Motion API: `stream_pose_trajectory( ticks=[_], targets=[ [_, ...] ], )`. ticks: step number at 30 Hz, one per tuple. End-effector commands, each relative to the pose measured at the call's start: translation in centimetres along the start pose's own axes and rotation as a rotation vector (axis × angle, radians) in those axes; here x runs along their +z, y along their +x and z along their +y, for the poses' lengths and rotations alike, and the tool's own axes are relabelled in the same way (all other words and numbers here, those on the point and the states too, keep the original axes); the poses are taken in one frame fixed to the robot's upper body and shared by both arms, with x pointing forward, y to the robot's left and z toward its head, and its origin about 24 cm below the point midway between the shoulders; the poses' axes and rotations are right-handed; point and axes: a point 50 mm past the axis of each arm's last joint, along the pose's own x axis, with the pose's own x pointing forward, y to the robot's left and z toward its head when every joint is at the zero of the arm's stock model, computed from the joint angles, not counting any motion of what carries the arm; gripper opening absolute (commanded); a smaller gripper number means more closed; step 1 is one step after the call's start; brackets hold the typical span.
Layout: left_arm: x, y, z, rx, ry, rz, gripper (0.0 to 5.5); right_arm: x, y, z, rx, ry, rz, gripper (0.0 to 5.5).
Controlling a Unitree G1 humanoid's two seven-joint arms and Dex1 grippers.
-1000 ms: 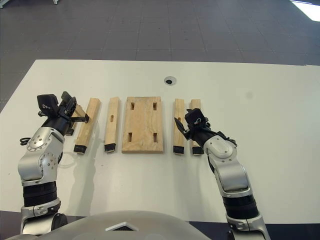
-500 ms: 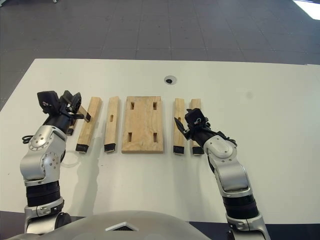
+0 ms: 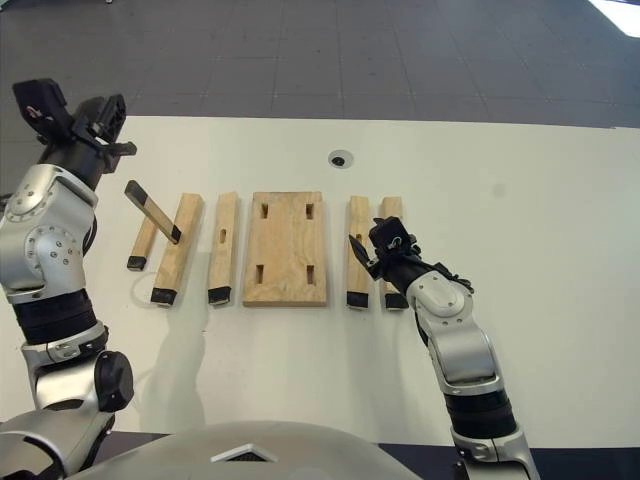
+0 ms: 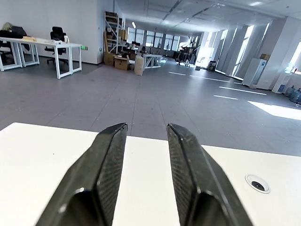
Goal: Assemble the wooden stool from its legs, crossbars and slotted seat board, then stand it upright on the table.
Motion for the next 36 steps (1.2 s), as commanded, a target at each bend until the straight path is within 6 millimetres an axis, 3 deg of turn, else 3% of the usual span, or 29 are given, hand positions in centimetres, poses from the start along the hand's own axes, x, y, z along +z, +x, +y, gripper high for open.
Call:
stream_pose_trajectory(
  ticks=[1,7,9,13,16,18,24,27,29,33,36],
  targets=[
    [-0.4,0.8,0.1,-0.002,0.008,0.033,1.60,0.4,0.0,-0.5,-0.018,-0.014,-0.008,2.70],
    [-0.5,0.8,0.4,0.005,0.004,0.027,1.60,0.3,0.1,-0.3,-0.015,-0.010,-0.006,2.70],
    [1.3,0.7,0.2,-0.004,-0.004,-0.059,1.60,0.3,0.0,-0.3,-0.016,-0.010,-0.005,2.70],
    [8.0,-0.1,0.2,-0.022,-0.039,-0.327,1.60,0.3,0.0,-0.1,-0.007,-0.012,-0.005,2.70],
    [9.7,-0.3,0.0,-0.037,-0.033,-0.368,1.60,0.2,0.1,-0.1,-0.004,-0.013,-0.005,2.70],
    [8.0,0.0,0.0,-0.036,-0.028,-0.297,1.60,0.2,0.1,0.0,-0.002,-0.013,-0.006,2.70],
    [-5.9,-0.1,1.5,-0.016,-0.083,0.175,1.60,0.3,0.2,0.1,-0.004,-0.009,-0.008,2.70],
    [-8.6,-0.6,1.9,0.007,-0.120,0.266,1.60,0.3,0.2,0.1,-0.004,-0.008,-0.009,2.70],
    [-7.5,-0.2,1.7,0.004,-0.126,0.222,1.60,0.2,0.2,0.1,-0.007,-0.008,-0.007,2.70],
    [-1.7,0.8,1.3,-0.022,-0.095,0.031,1.60,0.1,0.0,0.2,-0.011,-0.003,-0.003,2.70],
    [3.1,0.3,0.6,-0.069,-0.091,-0.136,1.60,0.1,0.0,0.2,-0.013,-0.002,-0.002,2.70]
  ],
)
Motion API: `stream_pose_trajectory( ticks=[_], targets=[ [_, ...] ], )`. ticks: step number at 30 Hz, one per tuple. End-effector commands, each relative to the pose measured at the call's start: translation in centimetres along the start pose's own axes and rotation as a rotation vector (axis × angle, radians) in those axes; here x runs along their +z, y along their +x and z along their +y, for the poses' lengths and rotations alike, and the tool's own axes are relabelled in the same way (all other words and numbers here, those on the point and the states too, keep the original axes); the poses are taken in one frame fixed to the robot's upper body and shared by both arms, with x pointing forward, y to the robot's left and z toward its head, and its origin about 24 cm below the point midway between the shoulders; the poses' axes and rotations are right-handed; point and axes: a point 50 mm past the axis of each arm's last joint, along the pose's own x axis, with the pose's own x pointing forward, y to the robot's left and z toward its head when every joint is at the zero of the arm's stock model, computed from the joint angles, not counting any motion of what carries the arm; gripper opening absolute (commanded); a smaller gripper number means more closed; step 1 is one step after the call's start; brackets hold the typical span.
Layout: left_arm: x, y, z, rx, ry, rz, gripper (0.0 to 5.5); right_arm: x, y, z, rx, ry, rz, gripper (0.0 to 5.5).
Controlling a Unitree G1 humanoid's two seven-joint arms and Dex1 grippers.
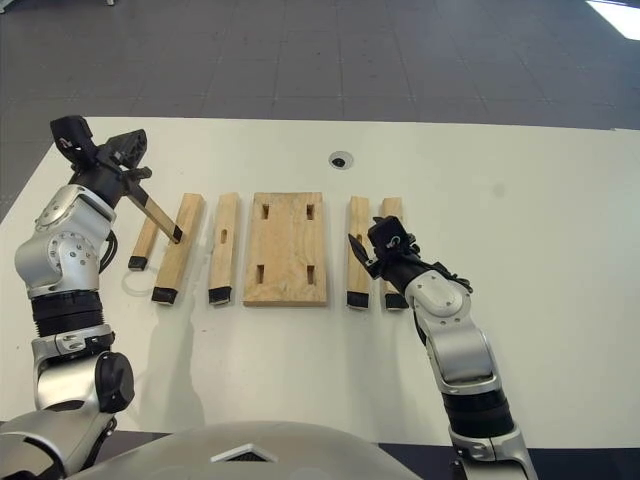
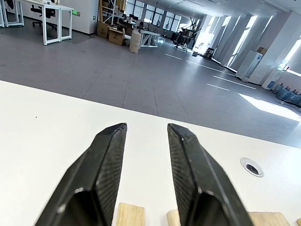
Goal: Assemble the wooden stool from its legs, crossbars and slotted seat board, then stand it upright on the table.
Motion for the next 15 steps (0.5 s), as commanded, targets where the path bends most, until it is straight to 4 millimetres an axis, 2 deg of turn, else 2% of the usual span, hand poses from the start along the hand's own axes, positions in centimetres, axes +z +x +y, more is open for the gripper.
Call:
stream_pose_trajectory(
  ticks=[1,4,6,10,15],
  targets=[
    [6.5,-0.8,-1.5,-0.064,0.018,-0.222,1.60,0.1,-0.1,0.1,-0.007,0.003,-0.003,2.70],
    [9.6,-1.9,-2.0,-0.096,0.037,-0.340,1.60,0.1,-0.1,0.1,-0.006,0.002,-0.003,2.70],
    [10.0,-2.6,-1.6,-0.095,0.064,-0.348,1.60,0.1,-0.1,0.1,-0.007,0.002,-0.002,2.70],
    [7.0,-4.4,-0.2,-0.077,0.134,-0.281,1.60,-0.1,-0.4,0.1,-0.010,0.000,0.005,2.70],
    [1.7,-6.8,-0.5,-0.075,0.292,-0.199,2.37,-0.2,-0.5,0.1,-0.015,0.004,0.012,2.70]
  ],
)
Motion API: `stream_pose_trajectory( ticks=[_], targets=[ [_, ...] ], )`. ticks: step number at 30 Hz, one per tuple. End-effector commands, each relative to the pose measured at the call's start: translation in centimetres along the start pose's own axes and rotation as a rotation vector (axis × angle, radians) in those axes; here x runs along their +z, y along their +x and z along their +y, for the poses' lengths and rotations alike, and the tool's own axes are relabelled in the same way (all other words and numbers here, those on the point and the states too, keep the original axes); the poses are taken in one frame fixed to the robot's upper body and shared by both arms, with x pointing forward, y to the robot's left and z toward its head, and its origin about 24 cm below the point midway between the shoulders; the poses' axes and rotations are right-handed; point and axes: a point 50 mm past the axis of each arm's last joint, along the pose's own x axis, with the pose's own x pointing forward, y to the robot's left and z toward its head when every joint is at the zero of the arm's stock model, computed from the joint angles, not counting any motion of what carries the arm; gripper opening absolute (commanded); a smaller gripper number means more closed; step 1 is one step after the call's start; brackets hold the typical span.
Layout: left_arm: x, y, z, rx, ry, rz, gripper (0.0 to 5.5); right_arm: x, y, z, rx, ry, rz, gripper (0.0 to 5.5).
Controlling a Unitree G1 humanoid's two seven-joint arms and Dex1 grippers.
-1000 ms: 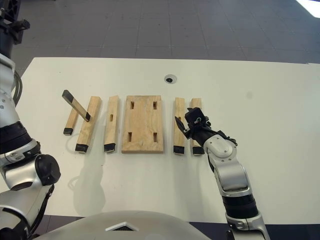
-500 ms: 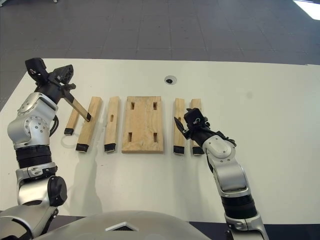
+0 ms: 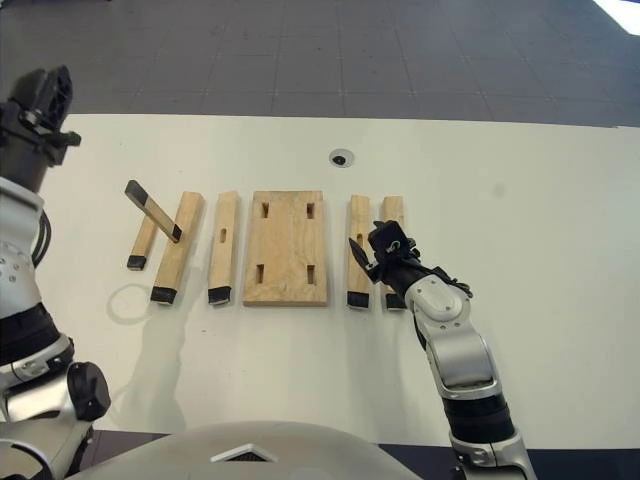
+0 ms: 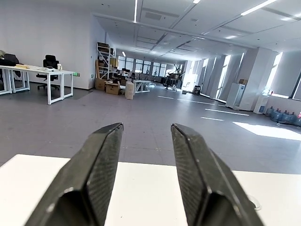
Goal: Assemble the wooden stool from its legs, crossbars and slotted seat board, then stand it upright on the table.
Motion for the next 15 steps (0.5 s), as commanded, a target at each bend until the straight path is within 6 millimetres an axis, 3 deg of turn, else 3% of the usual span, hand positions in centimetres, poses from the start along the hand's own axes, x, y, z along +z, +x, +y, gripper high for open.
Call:
stream_pose_trajectory(
  ticks=[1,7,11,15],
  targets=[
    [-3.4,-3.1,-0.9,0.000,0.140,0.076,2.45,0.0,-0.1,-0.2,-0.012,0.001,0.008,2.70],
    [-6.7,-8.1,-2.4,-0.038,0.219,0.194,3.32,-0.2,-0.3,-0.2,-0.012,0.003,0.021,2.70],
    [-9.4,-10.4,-2.8,-0.067,0.166,0.339,3.38,-0.1,-0.3,-0.2,-0.009,0.000,0.016,2.70],
    [-13.1,-12.8,-1.9,-0.035,0.129,0.540,3.38,-0.1,-0.2,-0.2,-0.005,-0.003,0.015,2.70]
  ],
)
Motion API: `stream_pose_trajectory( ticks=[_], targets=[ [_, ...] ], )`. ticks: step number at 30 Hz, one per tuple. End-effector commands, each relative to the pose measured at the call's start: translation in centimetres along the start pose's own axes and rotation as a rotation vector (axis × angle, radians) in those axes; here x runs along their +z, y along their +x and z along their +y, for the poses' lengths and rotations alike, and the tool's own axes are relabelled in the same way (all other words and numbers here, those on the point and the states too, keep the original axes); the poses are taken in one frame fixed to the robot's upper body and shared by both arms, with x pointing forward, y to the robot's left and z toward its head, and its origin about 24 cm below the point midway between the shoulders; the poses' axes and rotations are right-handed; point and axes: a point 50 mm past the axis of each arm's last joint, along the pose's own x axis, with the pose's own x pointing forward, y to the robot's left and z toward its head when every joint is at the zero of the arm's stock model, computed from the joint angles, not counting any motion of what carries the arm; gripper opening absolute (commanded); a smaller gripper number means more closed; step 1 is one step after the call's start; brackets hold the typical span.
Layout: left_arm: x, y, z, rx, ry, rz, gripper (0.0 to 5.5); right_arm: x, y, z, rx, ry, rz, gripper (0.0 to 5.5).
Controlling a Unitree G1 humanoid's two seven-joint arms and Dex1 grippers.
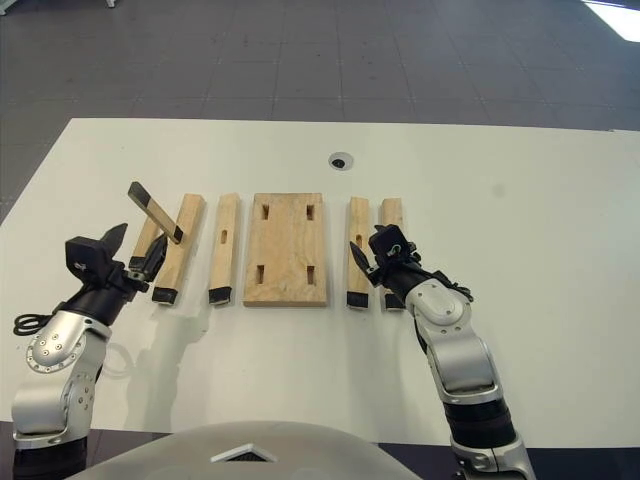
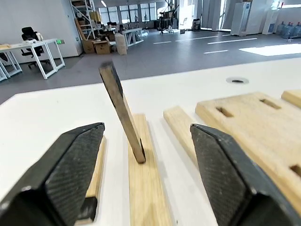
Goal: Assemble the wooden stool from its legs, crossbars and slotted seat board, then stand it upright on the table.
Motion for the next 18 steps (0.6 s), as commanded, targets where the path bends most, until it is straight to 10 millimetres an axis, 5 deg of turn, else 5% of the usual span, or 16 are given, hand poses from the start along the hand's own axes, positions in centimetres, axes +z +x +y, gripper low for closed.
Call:
stream_pose_trajectory(
  ticks=[1,13,18],
  targets=[
    [-3.6,-0.5,0.3,0.010,-0.039,0.163,3.38,0.2,0.1,-0.2,-0.003,-0.008,-0.001,2.70],
    [-5.6,0.0,-0.4,0.013,-0.065,0.273,3.38,0.3,0.3,-0.2,0.003,-0.012,-0.004,2.70],
    [-5.7,0.3,0.1,0.061,-0.041,0.293,2.53,0.4,0.3,-0.3,0.000,-0.013,-0.006,2.70]
  ],
)
